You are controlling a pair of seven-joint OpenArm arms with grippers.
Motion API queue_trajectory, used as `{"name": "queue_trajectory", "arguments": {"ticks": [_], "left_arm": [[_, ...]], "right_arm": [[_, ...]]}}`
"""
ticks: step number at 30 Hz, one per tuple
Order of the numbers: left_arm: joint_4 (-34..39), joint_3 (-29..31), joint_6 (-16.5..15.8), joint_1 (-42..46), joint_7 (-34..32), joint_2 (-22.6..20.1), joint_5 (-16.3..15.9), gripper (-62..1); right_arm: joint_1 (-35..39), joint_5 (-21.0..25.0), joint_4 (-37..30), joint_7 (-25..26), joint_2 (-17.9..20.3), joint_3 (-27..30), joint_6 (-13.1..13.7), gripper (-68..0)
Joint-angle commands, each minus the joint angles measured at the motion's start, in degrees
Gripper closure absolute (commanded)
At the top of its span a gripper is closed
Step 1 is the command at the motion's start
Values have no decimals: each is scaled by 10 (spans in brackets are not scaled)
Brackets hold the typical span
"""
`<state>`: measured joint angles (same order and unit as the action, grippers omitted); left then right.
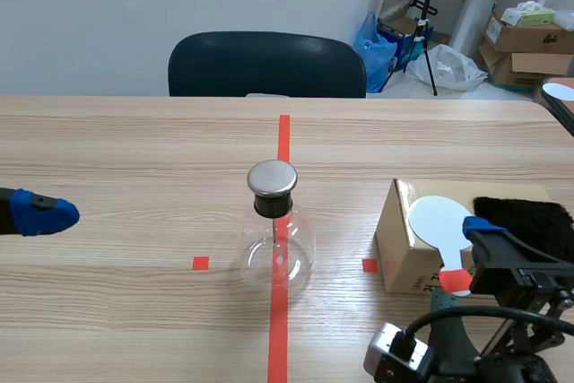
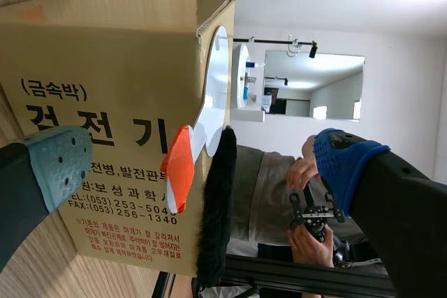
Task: Do the electroscope experiment
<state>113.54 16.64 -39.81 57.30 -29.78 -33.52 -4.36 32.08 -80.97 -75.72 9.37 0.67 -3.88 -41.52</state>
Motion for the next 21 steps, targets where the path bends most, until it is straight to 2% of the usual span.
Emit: {"name": "queue_trajectory", "arguments": {"ticks": [1, 21], "left_arm": [[3, -2, -1, 0, -6, 2, -6, -623], [3, -2, -1, 0, -6, 2, -6, -623]], "right_arm": [[-5, 2, -6, 0, 7, 1, -33, -679], [-5, 3, -6, 2, 7, 1, -33, -679]]}}
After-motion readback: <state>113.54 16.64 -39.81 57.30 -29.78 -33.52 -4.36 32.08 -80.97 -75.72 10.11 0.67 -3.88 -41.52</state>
